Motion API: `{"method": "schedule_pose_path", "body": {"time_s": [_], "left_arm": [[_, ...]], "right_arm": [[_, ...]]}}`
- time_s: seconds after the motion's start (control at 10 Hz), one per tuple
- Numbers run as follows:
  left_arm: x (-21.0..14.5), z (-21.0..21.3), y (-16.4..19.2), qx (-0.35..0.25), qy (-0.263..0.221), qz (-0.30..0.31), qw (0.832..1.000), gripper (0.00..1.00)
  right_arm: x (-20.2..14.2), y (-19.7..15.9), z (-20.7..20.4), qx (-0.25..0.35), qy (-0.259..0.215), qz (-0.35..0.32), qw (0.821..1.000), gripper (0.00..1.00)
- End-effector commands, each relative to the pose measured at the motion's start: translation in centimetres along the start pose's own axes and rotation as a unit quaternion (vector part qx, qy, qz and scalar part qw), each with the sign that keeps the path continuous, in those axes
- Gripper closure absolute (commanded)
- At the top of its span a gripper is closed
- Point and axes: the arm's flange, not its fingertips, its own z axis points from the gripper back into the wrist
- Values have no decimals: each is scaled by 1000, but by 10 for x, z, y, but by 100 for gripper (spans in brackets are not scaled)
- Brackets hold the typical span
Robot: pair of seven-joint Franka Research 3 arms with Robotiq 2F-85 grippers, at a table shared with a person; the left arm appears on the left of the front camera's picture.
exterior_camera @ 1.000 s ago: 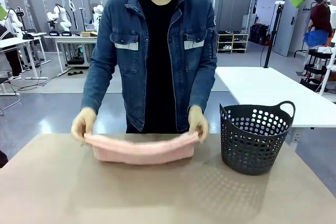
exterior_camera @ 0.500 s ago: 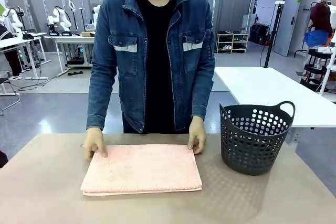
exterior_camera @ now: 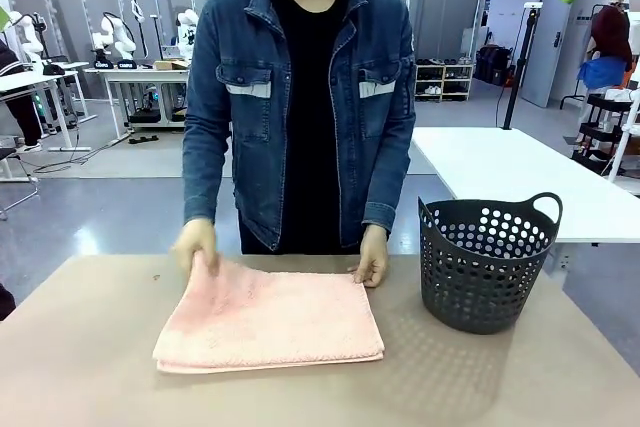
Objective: Fold the towel.
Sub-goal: Pick up the 100 cm Hotel Towel and place it on the left side of the table.
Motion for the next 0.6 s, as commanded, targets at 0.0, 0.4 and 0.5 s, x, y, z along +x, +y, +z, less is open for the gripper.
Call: {"method": "schedule_pose_path", "body": {"time_s": [0.0, 0.4, 0.5], "left_arm": [[3, 2, 1, 0, 1, 1, 1000, 0], [3, 2, 1, 0, 1, 1, 1000, 0], [3, 2, 1, 0, 1, 1, 1000, 0]], "right_arm": [[2, -1, 1, 0, 5, -2, 1000, 0], [2, -1, 1, 0, 5, -2, 1000, 0], [2, -1, 1, 0, 5, -2, 1000, 0]]}}
